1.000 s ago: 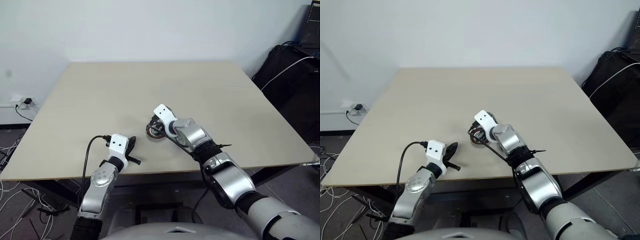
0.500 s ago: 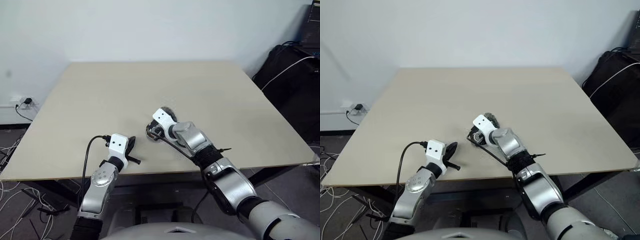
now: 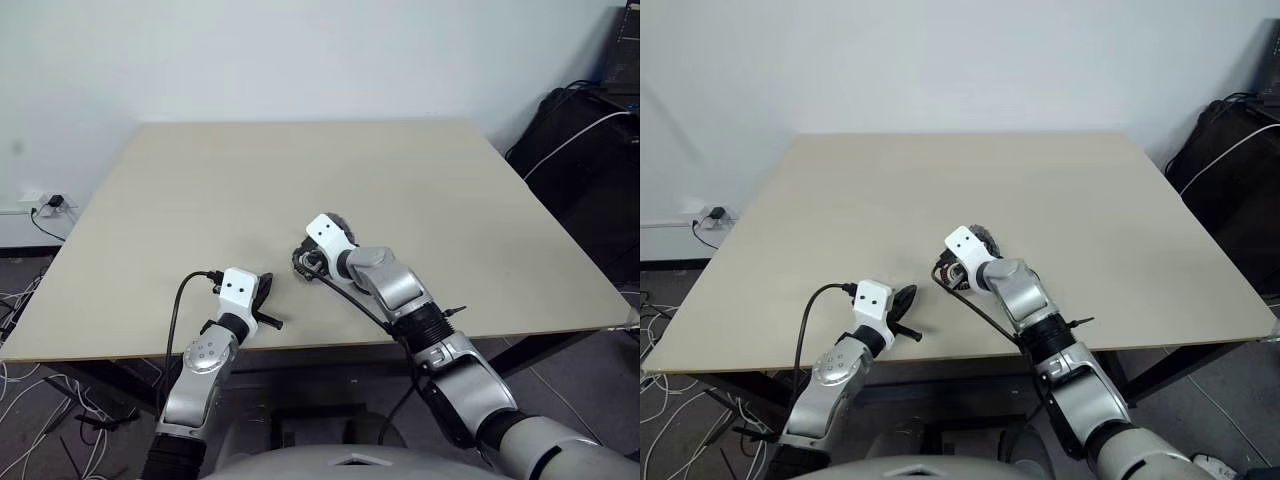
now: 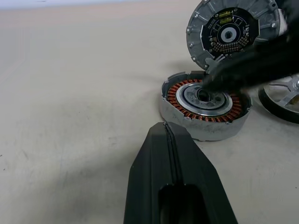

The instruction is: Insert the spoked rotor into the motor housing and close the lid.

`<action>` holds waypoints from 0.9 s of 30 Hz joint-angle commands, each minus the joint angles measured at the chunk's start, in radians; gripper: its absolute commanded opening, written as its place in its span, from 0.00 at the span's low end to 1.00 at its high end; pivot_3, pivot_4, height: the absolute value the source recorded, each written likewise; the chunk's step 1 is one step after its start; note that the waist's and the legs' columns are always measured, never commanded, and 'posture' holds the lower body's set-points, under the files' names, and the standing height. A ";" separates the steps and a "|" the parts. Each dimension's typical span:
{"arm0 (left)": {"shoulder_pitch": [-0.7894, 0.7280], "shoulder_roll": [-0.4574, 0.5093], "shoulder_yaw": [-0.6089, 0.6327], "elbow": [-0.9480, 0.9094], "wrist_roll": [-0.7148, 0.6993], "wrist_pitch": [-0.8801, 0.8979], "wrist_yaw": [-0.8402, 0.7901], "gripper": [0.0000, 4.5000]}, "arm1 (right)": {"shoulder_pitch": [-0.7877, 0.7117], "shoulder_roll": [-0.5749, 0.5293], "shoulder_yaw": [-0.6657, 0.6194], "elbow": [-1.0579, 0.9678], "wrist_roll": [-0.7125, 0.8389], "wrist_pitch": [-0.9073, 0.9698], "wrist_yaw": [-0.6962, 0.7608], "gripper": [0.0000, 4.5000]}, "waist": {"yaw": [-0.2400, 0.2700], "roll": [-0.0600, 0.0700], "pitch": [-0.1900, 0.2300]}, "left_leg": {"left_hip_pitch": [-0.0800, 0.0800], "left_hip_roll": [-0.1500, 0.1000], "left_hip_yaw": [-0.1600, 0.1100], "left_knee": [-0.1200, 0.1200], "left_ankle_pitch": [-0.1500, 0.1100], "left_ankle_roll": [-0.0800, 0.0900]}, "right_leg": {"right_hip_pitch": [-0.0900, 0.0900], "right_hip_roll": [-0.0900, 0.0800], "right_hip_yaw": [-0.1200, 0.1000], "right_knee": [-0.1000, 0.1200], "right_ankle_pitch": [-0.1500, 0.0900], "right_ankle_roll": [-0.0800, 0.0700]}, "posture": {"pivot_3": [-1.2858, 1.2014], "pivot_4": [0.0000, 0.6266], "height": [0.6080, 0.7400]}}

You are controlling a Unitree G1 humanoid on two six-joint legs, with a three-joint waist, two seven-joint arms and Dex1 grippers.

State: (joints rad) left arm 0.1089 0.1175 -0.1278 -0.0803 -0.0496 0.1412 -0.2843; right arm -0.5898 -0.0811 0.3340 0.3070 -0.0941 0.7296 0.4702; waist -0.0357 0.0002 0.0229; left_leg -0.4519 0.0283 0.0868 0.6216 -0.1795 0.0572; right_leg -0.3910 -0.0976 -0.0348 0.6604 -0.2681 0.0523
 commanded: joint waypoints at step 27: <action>-0.014 0.000 -0.001 -0.010 -0.008 -0.004 -0.005 0.00 | 0.015 0.060 -0.089 0.099 0.019 -0.158 -0.139 0.01 | -0.001 0.000 0.000 | 0.000 0.000 0.001 0.001 0.000 0.000 | 0.000 0.004 0.000 0.001 0.000 0.001 | 0.52 0.00 1.00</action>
State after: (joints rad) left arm 0.1067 0.1195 -0.1281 -0.0803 -0.0501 0.1442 -0.2861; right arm -0.5640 -0.0282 0.2579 0.4537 -0.0875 0.5764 0.3288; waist -0.0362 0.0002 0.0230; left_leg -0.4523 0.0279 0.0877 0.6221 -0.1793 0.0573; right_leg -0.3913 -0.0937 -0.0346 0.6613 -0.2679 0.0528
